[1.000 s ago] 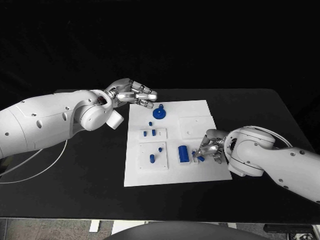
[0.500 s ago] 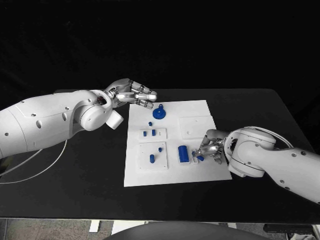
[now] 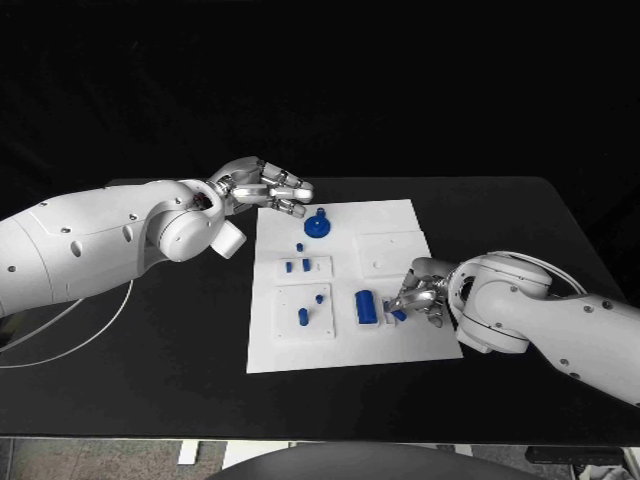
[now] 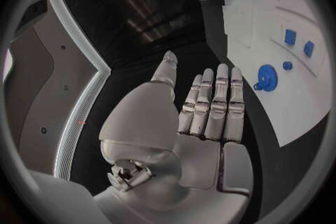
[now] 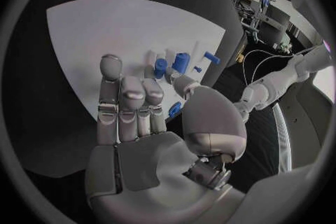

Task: Assemble the parts on the task board

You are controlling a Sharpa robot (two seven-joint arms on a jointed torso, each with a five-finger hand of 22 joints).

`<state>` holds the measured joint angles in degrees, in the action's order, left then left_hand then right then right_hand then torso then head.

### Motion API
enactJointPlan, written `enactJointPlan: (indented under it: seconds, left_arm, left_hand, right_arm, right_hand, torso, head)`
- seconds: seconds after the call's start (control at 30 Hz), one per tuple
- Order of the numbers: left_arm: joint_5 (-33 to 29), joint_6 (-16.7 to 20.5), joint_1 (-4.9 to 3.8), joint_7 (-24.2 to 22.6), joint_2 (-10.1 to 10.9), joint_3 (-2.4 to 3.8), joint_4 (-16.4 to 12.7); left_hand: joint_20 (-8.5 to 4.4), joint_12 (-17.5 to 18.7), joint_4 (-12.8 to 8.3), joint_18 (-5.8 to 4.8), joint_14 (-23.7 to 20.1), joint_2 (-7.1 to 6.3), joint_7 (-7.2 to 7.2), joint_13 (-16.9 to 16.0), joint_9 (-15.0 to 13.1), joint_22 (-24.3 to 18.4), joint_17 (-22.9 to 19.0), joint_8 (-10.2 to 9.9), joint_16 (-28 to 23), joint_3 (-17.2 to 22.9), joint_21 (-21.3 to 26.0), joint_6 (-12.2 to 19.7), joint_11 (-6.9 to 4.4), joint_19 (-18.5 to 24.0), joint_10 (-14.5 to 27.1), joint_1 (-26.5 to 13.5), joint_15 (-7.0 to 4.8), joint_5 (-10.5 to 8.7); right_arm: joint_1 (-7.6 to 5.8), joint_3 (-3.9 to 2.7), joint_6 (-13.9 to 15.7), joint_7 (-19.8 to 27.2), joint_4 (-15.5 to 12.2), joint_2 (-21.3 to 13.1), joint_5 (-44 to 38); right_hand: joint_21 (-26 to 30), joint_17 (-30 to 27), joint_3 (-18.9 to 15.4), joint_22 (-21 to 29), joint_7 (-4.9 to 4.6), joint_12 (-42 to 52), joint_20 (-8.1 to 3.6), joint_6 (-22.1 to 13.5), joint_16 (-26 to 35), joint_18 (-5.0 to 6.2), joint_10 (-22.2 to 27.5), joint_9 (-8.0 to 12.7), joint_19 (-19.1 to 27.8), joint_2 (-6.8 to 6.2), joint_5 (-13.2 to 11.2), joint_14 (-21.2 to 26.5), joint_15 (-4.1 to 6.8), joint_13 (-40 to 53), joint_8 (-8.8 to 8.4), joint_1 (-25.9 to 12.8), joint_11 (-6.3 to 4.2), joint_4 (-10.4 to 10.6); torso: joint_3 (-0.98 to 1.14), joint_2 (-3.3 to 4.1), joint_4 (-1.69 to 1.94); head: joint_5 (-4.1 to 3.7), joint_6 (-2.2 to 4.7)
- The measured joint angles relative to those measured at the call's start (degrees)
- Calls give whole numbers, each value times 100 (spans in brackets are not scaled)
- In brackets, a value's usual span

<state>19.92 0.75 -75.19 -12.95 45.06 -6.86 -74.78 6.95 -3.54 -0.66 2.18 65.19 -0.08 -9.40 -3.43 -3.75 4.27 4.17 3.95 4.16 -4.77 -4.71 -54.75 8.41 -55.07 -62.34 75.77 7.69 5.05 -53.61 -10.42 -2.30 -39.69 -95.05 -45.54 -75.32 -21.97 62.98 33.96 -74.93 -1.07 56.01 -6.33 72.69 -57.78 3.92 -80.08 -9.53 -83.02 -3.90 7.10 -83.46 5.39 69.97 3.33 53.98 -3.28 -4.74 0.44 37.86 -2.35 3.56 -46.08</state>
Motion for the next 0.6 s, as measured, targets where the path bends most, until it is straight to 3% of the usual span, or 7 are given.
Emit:
enactJointPlan:
  seconds: [0.17,0.3,0.47,0.57,0.6]
  left_arm:
    - [2,0,0,1,0,-1,0]
    - [4,-1,0,3,0,-1,0]
    - [5,-1,0,4,0,-1,-1]
    - [6,-1,0,5,0,-1,-2]
    - [6,-1,0,5,0,-2,-3]
  left_hand:
    - [0,0,0,0,0,0,0,0,0,0,0,0,0,0,0,0,0,0,0,0,0,0]
    - [0,0,0,0,0,0,0,0,0,0,0,0,0,0,0,0,0,0,0,0,0,0]
    - [0,0,0,0,0,0,0,0,0,0,0,0,0,0,0,0,0,0,0,0,0,0]
    - [0,0,0,-1,0,0,0,0,0,0,0,0,0,0,0,0,0,0,0,0,0,0]
    - [0,0,0,0,0,0,0,0,0,0,0,0,0,0,0,0,0,0,0,0,0,0]
  right_arm:
    - [0,-2,-54,-7,9,10,0]
    - [-1,-2,-99,-17,22,23,0]
    - [-2,-4,-153,-34,40,43,-6]
    - [-3,-4,-187,-43,44,52,-16]
    - [-4,-5,-204,-47,44,54,-18]
  right_hand:
    - [32,-6,0,0,-1,0,0,0,0,0,0,9,0,-10,0,0,0,-11,0,-10,0,0]
    - [33,-6,-92,0,0,0,0,0,19,0,0,9,0,-99,-47,0,0,-11,4,-73,0,105]
    - [46,-6,-174,1,-12,0,1,14,27,0,0,35,0,-395,-357,0,0,-23,5,22,0,588]
    - [46,-6,-224,1,-19,0,-1,22,27,-1,0,36,-1,-471,-378,0,-1,-23,5,57,0,732]
    - [46,-6,-261,1,-19,0,-13,22,27,-60,0,43,-13,-517,-378,0,-1,-29,5,32,0,770]
  torso:
    - [-3,0,-1]
    - [-3,-1,-2]
    - [-2,-2,-2]
    - [-1,-2,-2]
    - [-1,-1,-1]
  head:
    - [1,3]
    - [1,6]
    - [-7,12]
    - [-16,13]
    - [-22,14]
